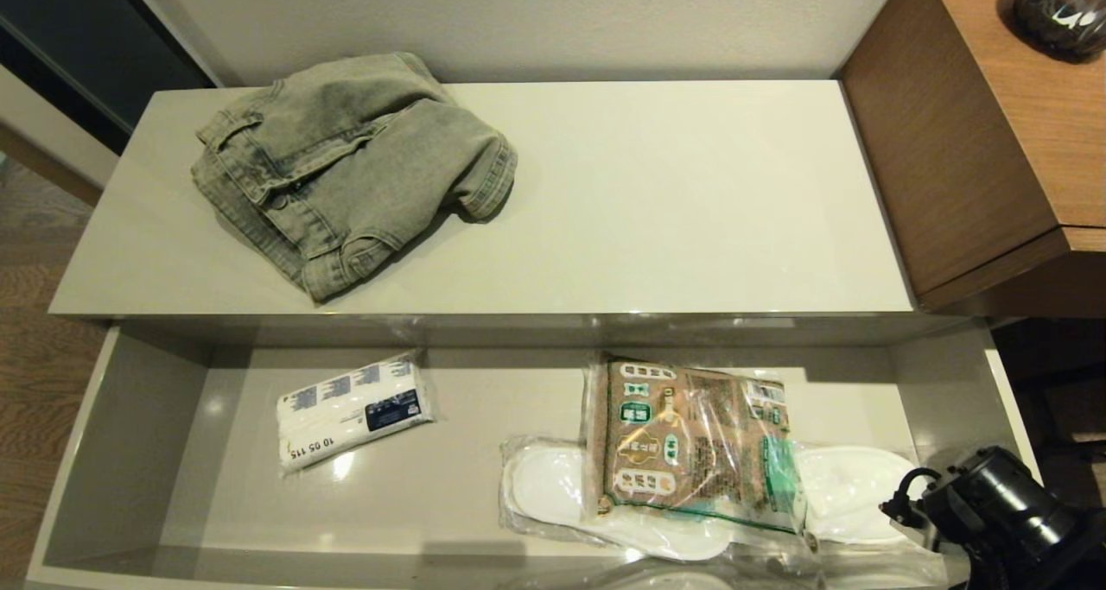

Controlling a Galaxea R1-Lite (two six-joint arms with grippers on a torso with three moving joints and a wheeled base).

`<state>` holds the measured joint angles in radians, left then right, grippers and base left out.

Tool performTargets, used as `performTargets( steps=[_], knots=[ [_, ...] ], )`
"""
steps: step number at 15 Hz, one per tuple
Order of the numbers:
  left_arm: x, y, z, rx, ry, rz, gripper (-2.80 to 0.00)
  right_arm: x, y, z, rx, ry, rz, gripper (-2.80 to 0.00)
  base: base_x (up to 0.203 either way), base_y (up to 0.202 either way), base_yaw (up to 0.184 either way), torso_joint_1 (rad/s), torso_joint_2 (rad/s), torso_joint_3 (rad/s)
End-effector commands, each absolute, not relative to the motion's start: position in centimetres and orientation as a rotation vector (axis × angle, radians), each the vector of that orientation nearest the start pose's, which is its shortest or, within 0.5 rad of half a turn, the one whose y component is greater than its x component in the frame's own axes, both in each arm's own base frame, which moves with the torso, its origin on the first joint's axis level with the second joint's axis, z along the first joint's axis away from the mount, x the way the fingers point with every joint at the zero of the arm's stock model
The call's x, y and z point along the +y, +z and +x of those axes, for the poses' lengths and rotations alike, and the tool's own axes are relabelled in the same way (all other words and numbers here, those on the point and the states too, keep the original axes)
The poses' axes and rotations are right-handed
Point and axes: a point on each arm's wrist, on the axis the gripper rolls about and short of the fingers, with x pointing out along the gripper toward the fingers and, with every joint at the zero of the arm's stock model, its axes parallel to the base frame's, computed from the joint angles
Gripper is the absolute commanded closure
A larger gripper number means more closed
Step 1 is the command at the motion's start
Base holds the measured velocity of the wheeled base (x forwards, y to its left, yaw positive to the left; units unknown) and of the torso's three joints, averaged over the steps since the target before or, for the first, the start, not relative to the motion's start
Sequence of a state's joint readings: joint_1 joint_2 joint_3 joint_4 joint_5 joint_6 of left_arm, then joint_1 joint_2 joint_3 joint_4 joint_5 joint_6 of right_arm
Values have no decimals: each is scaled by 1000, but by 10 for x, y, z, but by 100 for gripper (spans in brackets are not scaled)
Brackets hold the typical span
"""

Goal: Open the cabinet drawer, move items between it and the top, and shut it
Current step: Close the drawer

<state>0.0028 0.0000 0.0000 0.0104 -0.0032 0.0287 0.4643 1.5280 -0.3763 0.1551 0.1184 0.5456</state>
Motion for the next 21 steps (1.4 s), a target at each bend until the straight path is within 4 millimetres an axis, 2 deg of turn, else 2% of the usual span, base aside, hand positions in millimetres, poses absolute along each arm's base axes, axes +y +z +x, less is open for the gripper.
performTargets(
  steps=[1,5,9,12,14,18,19,21],
  knots=[
    [0,74,-23,12,1,29,0,79,73,147,1298,108,272,0,0,0,0,0,0,0],
    [0,75,-23,11,0,29,0,83,72,158,1205,44,301,0,0,0,0,0,0,0],
    [0,74,-23,12,1,29,0,91,81,178,998,-3,395,0,0,0,0,0,0,0],
    [0,75,-23,11,1,29,0,96,100,192,766,-17,479,0,0,0,0,0,0,0],
    [0,74,-23,12,0,29,0,97,121,196,624,-15,508,0,0,0,0,0,0,0],
    [0,74,-23,12,0,29,0,91,178,187,381,66,513,0,0,0,0,0,0,0],
    [0,74,-23,12,0,29,0,88,185,184,344,77,467,0,0,0,0,0,0,0],
    [0,75,-23,11,0,29,0,86,187,183,322,67,419,0,0,0,0,0,0,0]
  ],
)
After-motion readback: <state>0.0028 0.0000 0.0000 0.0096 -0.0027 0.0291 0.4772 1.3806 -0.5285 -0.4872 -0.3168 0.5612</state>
